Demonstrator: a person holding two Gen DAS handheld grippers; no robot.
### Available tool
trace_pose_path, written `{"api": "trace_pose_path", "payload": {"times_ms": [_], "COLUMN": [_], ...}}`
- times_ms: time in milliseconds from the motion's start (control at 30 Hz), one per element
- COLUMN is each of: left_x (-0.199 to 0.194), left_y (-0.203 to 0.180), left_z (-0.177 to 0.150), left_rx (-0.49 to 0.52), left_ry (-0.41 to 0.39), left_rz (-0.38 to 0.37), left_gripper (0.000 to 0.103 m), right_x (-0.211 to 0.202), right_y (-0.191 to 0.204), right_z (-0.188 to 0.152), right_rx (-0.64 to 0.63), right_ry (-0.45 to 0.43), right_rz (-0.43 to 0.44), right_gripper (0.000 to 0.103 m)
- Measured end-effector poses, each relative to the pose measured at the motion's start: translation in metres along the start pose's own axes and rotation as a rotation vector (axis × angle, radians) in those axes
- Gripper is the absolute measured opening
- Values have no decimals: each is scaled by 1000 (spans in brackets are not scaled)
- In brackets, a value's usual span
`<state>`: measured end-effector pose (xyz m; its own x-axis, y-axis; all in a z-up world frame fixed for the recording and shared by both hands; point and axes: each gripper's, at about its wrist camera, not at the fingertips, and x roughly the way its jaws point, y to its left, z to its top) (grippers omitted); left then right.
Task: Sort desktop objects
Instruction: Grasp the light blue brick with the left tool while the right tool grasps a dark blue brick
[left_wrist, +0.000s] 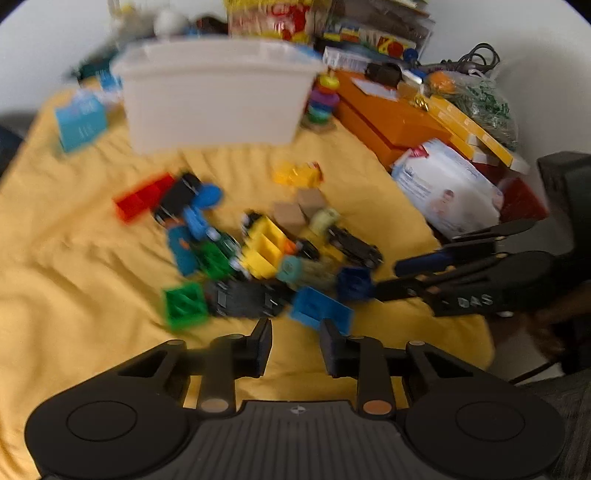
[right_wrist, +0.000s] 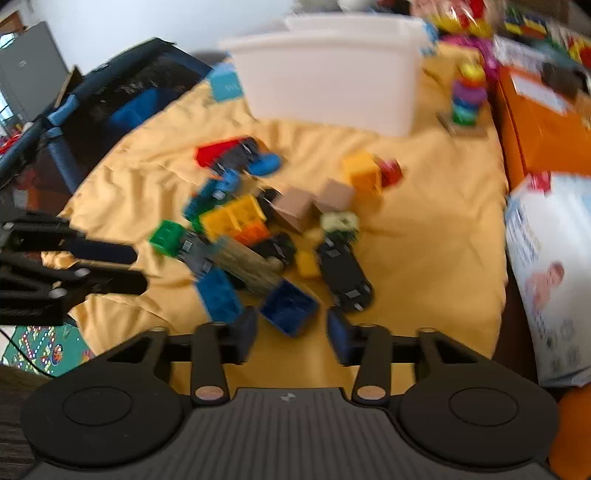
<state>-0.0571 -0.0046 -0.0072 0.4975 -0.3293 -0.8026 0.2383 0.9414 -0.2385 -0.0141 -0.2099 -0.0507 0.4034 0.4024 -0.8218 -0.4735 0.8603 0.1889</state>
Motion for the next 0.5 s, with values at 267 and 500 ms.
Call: {"api": "trace_pose_path", "payload": {"times_ms": [267,500], "left_x": [33,50], "left_y": [-4,1], "left_z": [-1,2], "left_rx": [-158,-251], "left_ry": [50,26], "left_rz": [-82,-60], "left_gripper": [33,33], "right_x": [26,26], "right_y": [-14,-10], "right_z": [5,2], "right_rx": [111,13], "right_ry": [49,19], "right_rz": [56,48], "right_gripper": [43,34]}}
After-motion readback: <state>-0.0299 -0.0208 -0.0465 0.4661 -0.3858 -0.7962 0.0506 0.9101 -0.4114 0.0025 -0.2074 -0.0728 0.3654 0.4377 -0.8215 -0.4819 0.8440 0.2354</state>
